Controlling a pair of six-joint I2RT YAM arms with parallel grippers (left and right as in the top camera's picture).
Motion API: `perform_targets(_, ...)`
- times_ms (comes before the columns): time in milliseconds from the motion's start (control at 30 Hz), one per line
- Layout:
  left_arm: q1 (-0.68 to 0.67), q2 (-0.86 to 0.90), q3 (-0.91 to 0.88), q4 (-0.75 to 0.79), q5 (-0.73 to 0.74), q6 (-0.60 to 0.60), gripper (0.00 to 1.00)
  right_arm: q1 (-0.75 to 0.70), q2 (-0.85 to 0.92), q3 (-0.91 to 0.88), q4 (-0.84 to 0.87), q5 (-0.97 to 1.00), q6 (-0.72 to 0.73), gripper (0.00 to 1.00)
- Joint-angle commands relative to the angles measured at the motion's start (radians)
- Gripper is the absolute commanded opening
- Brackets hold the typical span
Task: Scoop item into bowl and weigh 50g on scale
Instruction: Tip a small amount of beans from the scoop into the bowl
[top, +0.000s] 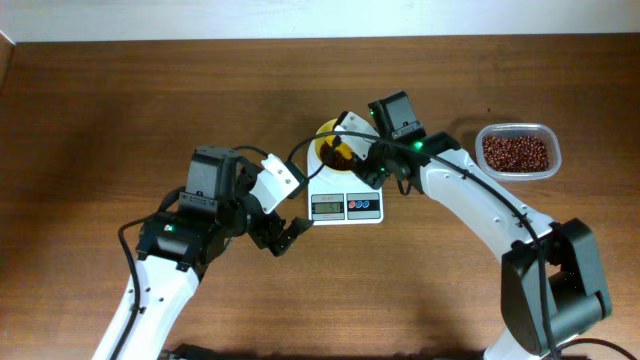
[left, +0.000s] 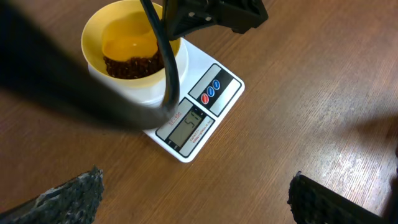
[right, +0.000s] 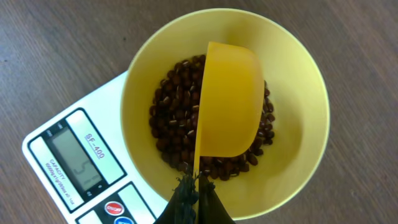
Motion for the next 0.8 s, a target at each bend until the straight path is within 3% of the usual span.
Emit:
perform_targets(0, 0.002, 0.002, -0.007, 0.002, 0.018, -0.009, 0.99, 0.015, 0.016, 0.019, 0.025, 0.006, -0.011, 0.04)
perform_targets(233, 0.002, 0.002, -0.007, 0.001, 0.018, -0.009, 0.99, 0.017, 0.016, 0.019, 0.008, 0.005, -0.006, 0.04)
perform_targets(400, 0.002, 0.002, -0.007, 0.002, 0.018, -0.010, 0.99, 0.016, 0.016, 0.019, -0.073, -0.098, 0.006, 0.04)
perform_targets(767, 0.002, 0.002, -0.007, 0.001, 0.018, -0.009, 0.99, -0.023, 0.016, 0.026, -0.023, -0.119, 0.127, 0.04)
